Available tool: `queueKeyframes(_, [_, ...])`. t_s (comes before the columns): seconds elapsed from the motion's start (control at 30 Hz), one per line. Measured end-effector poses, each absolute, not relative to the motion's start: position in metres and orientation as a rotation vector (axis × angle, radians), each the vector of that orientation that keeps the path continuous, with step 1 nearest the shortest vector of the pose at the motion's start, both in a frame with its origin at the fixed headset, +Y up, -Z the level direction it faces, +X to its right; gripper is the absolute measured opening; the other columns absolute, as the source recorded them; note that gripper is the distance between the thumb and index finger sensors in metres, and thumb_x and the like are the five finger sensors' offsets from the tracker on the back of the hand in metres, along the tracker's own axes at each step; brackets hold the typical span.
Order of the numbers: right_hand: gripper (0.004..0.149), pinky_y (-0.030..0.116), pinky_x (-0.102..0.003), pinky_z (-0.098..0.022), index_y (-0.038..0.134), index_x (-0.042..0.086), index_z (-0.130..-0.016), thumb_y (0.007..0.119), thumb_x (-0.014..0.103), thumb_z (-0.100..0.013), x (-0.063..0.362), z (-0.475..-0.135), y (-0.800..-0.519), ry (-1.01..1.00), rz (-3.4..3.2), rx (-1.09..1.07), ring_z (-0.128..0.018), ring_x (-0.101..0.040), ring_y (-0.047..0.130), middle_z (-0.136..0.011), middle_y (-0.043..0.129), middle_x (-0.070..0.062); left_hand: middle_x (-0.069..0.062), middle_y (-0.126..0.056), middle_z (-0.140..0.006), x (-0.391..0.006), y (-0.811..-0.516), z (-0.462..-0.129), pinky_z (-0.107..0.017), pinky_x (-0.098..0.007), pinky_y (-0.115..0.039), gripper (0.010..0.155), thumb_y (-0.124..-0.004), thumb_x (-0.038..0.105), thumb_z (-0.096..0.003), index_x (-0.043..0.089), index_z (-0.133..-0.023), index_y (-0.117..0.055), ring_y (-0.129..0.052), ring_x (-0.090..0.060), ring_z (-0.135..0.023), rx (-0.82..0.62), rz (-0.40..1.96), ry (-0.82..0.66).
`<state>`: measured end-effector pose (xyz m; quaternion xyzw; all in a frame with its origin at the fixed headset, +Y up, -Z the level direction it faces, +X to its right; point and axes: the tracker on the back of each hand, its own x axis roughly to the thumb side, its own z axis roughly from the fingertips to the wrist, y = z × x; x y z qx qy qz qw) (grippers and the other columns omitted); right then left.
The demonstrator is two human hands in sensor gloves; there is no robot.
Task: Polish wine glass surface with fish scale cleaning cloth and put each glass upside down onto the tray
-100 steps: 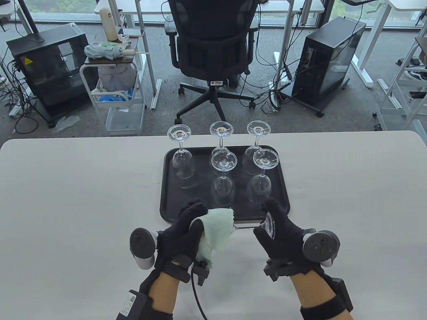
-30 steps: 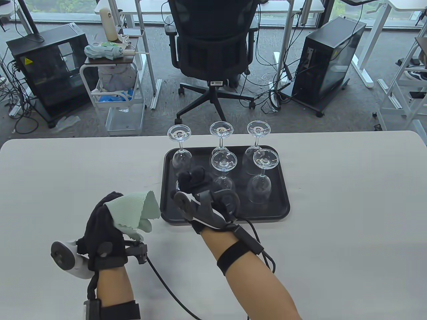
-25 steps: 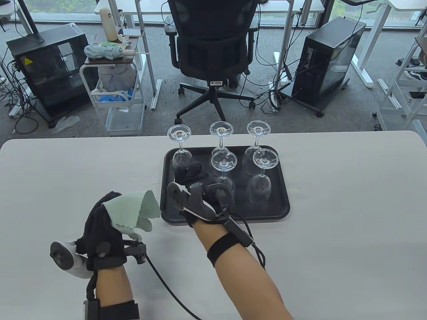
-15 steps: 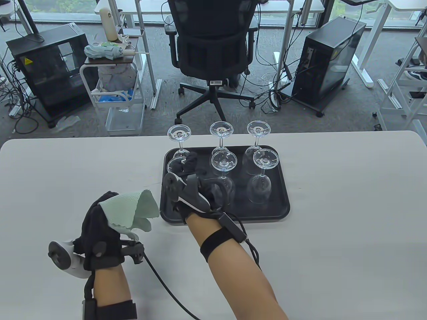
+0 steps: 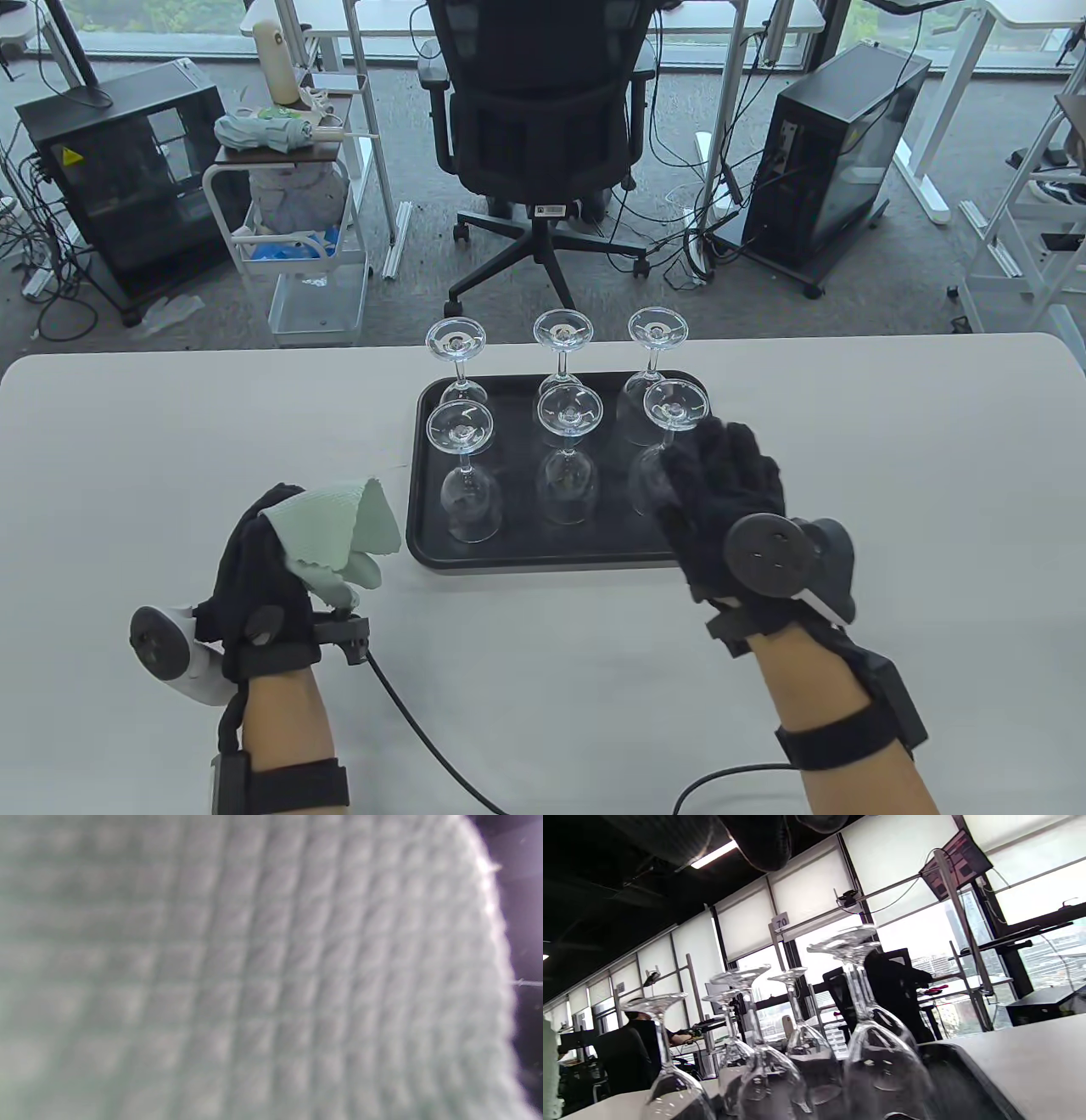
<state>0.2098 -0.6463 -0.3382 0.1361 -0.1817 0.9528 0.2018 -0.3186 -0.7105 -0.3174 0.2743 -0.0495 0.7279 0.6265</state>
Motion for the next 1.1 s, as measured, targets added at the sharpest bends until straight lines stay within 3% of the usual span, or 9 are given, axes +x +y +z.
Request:
queueKeyframes(0.2, [0.063,0.037,-0.072,-0.069,0.059,0.028,-0.109,0.068,0.059,-0.055,0.252,-0.331,-0.7,-0.418,2.579,0.303,-0.107,-0.044,0.026,-0.119,0.039,-0.012,-0.004,-0.071,-0.109,-0.31,-0.725,-0.343,-0.073,-0.066,-0.06,0.048,-0.067,0.05,-0.0593,0.021,-0.096,-0.078,-0.065,-0.038,-0.102,0.518,1.505,0.07])
queueKeyframes(0.43, [0.063,0.039,-0.071,-0.069,0.059,0.028,-0.109,0.068,0.06,-0.055,0.263,-0.333,-0.704,-0.44,2.493,0.289,-0.107,-0.044,0.029,-0.118,0.041,-0.013,0.002,-0.057,-0.116,-0.305,-0.641,-0.386,-0.084,-0.064,-0.043,0.051,-0.067,0.052,-0.0556,0.029,-0.1,-0.069,-0.047,-0.03,-0.111,0.531,1.009,-0.008])
queueKeyframes(0.5, [0.064,0.039,-0.071,-0.07,0.058,0.028,-0.109,0.068,0.06,-0.054,0.265,-0.335,-0.705,-0.427,2.479,0.282,-0.107,-0.044,0.029,-0.119,0.041,-0.013,0.005,-0.053,-0.117,-0.305,-0.647,-0.398,-0.086,-0.06,-0.039,0.053,-0.067,0.053,-0.0532,0.031,-0.101,-0.067,-0.043,-0.027,-0.113,0.479,0.863,0.036])
queueKeyframes(0.57, [0.064,0.039,-0.071,-0.07,0.057,0.029,-0.109,0.068,0.06,-0.055,0.265,-0.336,-0.705,-0.41,2.457,0.275,-0.108,-0.044,0.028,-0.119,0.04,-0.013,0.003,-0.048,-0.12,-0.305,-0.677,-0.411,-0.085,-0.061,-0.031,0.06,-0.072,0.058,-0.0502,0.033,-0.105,-0.064,-0.038,-0.027,-0.115,0.309,0.742,0.157])
queueKeyframes(0.63, [0.065,0.039,-0.071,-0.07,0.057,0.029,-0.109,0.069,0.061,-0.054,0.263,-0.338,-0.707,-0.395,2.461,0.281,-0.108,-0.044,0.028,-0.119,0.04,-0.014,0.003,-0.033,-0.124,-0.305,-0.732,-0.42,-0.081,-0.064,-0.02,0.082,-0.074,0.076,-0.0421,0.039,-0.111,-0.05,-0.023,-0.028,-0.116,-0.116,0.456,0.317])
queueKeyframes(0.73, [0.065,0.039,-0.071,-0.07,0.057,0.028,-0.109,0.069,0.061,-0.054,0.26,-0.339,-0.709,-0.378,2.482,0.284,-0.107,-0.045,0.029,-0.119,0.041,-0.014,0.005,0.005,-0.118,-0.308,-0.796,-0.416,-0.069,-0.072,-0.004,0.097,-0.051,0.094,-0.0378,0.047,-0.109,-0.006,0.011,-0.032,-0.109,-0.812,0.28,0.439])
queueKeyframes(0.77, [0.065,0.039,-0.071,-0.07,0.057,0.029,-0.109,0.069,0.061,-0.054,0.259,-0.34,-0.71,-0.372,2.482,0.283,-0.107,-0.045,0.029,-0.119,0.04,-0.014,0.013,0.023,-0.107,-0.31,-0.799,-0.413,-0.067,-0.071,0.0,0.092,-0.05,0.094,-0.0374,0.055,-0.098,0.008,0.023,-0.028,-0.101,-0.799,0.313,0.452])
queueKeyframes(0.87, [0.065,0.039,-0.071,-0.07,0.056,0.029,-0.11,0.068,0.061,-0.054,0.255,-0.341,-0.71,-0.362,2.483,0.289,-0.107,-0.045,0.028,-0.119,0.04,-0.014,0.008,0.002,-0.117,-0.318,-0.789,-0.412,-0.069,-0.072,-0.007,0.088,-0.055,0.09,-0.0384,0.051,-0.107,-0.015,0.007,-0.032,-0.108,-0.58,0.442,0.447])
queueKeyframes(1.1, [0.065,0.041,-0.071,-0.069,0.057,0.028,-0.109,0.068,0.061,-0.054,0.256,-0.342,-0.713,-0.367,2.502,0.266,-0.107,-0.045,0.031,-0.118,0.042,-0.015,0.008,-0.008,-0.12,-0.312,-0.724,-0.386,-0.073,-0.06,-0.002,0.073,-0.052,0.07,-0.051,0.04,-0.111,-0.022,0.004,-0.022,-0.109,-0.102,0.624,0.312])
